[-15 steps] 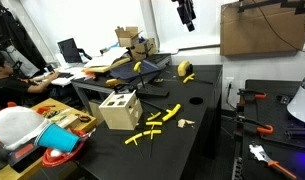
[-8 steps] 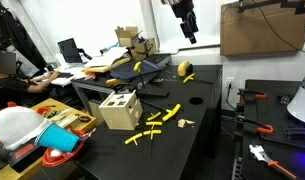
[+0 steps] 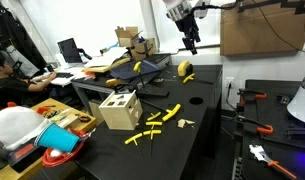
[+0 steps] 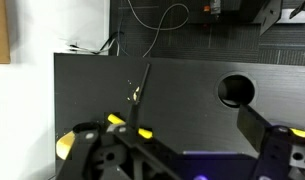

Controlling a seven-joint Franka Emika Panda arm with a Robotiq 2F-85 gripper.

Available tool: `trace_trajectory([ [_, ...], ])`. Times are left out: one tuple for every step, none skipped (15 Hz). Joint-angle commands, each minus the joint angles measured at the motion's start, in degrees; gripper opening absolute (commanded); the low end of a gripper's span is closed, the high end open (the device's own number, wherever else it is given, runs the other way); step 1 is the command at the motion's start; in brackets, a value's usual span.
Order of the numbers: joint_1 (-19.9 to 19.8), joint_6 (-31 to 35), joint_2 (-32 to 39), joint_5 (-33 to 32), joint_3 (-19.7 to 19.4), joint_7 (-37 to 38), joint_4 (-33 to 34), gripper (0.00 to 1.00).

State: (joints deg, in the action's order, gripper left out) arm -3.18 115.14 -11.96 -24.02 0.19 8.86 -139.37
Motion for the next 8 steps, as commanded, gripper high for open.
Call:
trace_trajectory([
  [-1.28,4.22,2.10,-1.78,-0.94,3.10,-0.90,1.00],
  [-1.69,5.45,2.81,-1.49,-1.44,3.51,-1.02,1.00],
  [-2.02,6.58,3.40,-1.07,-1.95,3.52,-1.12,1.00],
  [-2.44,8.08,4.06,-0.42,-2.73,3.37,-1.29,1.00],
  [-2.88,9.28,4.69,-0.31,-3.36,3.56,-1.35,1.00],
  [-3.37,10.75,5.39,-0.09,-4.19,3.18,-1.50,1.00],
  [-3.86,12.35,6.03,0.37,-5.03,2.65,-1.66,1.00],
  [-4.43,13.91,6.78,0.87,-5.91,2.27,-1.73,1.00],
])
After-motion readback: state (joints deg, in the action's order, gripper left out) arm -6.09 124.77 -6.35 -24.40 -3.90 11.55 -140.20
